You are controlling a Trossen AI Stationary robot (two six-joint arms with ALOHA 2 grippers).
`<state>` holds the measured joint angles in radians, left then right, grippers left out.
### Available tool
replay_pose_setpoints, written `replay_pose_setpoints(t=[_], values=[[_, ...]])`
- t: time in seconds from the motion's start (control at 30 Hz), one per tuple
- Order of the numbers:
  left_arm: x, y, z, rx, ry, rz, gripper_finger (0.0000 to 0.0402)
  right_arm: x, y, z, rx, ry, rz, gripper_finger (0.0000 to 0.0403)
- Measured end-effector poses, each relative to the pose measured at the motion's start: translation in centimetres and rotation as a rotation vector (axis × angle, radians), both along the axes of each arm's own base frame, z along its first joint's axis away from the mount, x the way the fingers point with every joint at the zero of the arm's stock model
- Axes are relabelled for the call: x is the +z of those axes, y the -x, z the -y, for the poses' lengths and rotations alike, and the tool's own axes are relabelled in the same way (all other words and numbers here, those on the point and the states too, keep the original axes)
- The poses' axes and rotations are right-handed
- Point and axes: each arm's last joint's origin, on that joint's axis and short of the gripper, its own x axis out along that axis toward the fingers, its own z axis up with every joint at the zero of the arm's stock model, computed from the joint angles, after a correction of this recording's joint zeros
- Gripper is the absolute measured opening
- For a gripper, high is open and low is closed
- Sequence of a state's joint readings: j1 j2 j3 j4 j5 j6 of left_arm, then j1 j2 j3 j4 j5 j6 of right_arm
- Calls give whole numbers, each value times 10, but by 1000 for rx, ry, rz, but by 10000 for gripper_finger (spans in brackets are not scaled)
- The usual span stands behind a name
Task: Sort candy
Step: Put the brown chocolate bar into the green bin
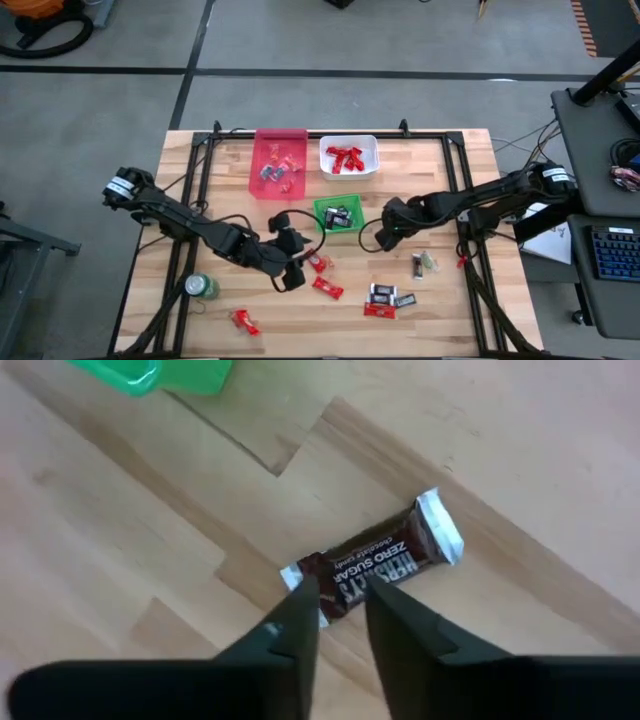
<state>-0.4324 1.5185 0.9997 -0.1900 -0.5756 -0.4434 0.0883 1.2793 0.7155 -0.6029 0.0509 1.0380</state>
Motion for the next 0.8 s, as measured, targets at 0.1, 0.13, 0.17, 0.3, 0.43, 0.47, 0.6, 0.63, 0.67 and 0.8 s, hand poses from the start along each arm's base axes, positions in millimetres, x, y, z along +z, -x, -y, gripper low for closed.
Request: replay_pose_setpoints(t=[0.1,0.13,0.17,0.3,0.43,0.47,0.6,0.63,0.67,0.8], values=[[-2,2,-2,16,-52,-27,148,-3,-1,0,-51,-4,-11,127],[-2,3,-3,20,-71,-35,148,-5,-1,1,-71,2,-23,141],[-3,3,-3,28,-91,-40,148,-8,-2,1,-85,10,-35,153],[-2,5,-6,46,-150,-54,148,-19,-5,1,-127,23,-81,190],[-2,7,-8,43,-188,-76,148,-29,-8,1,-144,29,-118,202],[-2,8,-8,43,-194,-82,148,-31,-9,1,-145,31,-120,202],[-2,9,-11,58,-221,-96,148,-39,-12,1,-95,57,-154,196],[-2,9,-11,61,-224,-98,148,-40,-12,1,-66,65,-165,192],[-3,9,-12,62,-227,-102,148,-42,-12,1,-41,70,-177,188],[-3,10,-13,76,-240,-109,148,-43,-11,1,38,85,-195,168]])
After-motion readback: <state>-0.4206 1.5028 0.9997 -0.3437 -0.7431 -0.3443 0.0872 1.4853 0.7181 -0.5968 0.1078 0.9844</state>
